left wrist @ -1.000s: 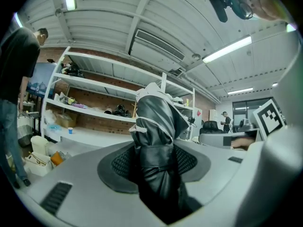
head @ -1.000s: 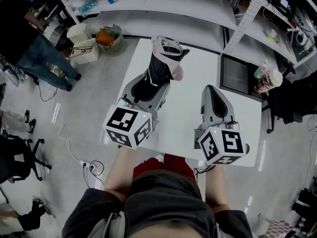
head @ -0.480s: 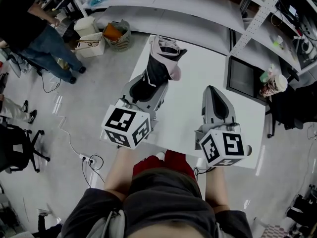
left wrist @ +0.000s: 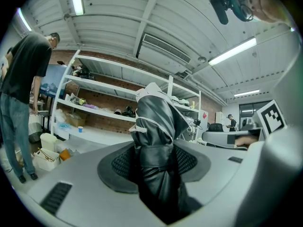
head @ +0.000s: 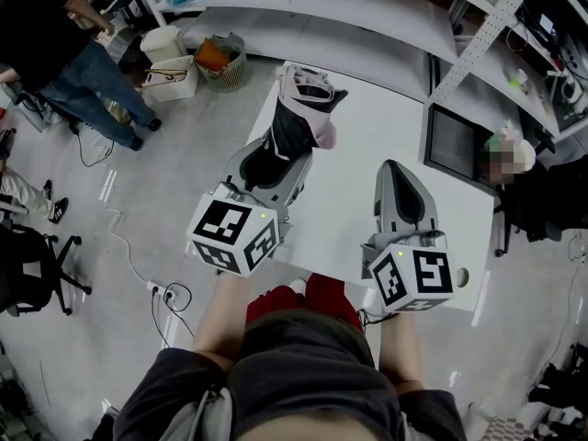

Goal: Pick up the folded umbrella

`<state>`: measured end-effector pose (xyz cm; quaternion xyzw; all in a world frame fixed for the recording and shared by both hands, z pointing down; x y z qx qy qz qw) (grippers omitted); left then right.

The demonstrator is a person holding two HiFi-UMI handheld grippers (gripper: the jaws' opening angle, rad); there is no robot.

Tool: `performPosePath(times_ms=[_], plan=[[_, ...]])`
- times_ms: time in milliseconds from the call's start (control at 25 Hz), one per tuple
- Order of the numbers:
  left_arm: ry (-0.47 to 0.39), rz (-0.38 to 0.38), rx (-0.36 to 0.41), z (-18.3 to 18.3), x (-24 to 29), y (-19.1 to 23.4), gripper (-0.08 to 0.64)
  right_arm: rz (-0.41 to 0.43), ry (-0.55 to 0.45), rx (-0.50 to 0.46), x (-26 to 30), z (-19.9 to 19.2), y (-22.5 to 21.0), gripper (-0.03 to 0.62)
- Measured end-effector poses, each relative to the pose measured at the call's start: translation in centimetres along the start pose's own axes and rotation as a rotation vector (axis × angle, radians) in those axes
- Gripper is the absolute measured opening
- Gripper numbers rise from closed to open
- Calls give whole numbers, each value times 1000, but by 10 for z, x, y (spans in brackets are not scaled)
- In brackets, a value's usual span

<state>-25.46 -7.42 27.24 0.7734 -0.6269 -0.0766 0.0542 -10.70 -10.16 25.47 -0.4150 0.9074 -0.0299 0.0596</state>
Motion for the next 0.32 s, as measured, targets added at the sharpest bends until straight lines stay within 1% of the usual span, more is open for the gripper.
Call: performPosePath(times_ms=[320], plan=[[-4,3,-4,0,-9,-3,202,1,5,2,-11,-2,5,18]])
Point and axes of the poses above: the fingertips, and each gripper's own axes: x forward along the fingers, y to its left, z out of its top, the point moved 1 cm from there along -x, backward along the fingers, and after that the axes turned 8 degrees about -y, right-handed, at the moved point
